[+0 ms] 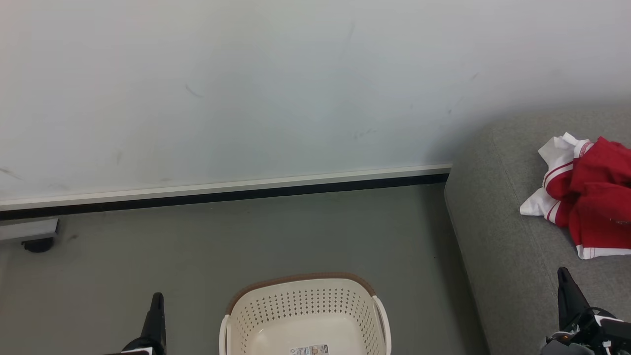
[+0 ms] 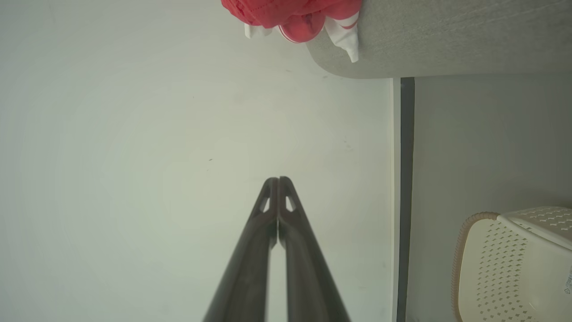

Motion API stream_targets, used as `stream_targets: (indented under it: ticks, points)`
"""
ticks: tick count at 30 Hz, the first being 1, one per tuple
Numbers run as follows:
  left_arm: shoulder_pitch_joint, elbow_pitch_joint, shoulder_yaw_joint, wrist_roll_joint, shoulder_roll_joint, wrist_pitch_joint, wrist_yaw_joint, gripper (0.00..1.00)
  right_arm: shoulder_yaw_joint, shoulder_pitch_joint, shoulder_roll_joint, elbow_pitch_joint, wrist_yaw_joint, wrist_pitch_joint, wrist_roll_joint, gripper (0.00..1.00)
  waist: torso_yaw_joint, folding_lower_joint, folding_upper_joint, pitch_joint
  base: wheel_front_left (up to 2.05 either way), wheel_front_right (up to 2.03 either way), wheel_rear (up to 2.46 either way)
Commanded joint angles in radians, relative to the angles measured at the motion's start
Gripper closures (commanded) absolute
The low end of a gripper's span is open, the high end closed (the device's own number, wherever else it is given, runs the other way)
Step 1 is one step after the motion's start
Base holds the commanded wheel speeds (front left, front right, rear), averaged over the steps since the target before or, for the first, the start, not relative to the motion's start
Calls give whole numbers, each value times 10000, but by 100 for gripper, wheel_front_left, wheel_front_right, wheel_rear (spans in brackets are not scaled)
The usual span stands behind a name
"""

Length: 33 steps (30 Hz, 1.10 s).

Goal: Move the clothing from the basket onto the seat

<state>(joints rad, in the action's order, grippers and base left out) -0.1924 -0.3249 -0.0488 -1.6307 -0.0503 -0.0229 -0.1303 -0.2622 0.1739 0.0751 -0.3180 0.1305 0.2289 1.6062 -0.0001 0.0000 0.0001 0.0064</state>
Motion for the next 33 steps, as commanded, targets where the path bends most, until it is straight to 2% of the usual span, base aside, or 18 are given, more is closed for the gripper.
stream_targets:
  ticks: [1,33]
  points:
    - [-96,-41,1,-37,0,35,-28,100,-12,29,-28,-38,4,46,-44,100,0,0,-1,0,0,0,0]
    - [-94,-37,-15,-54,2,24,-28,100,-110,53,-94,-40,4,104,-140,100,0,0,-1,0,0,0,0]
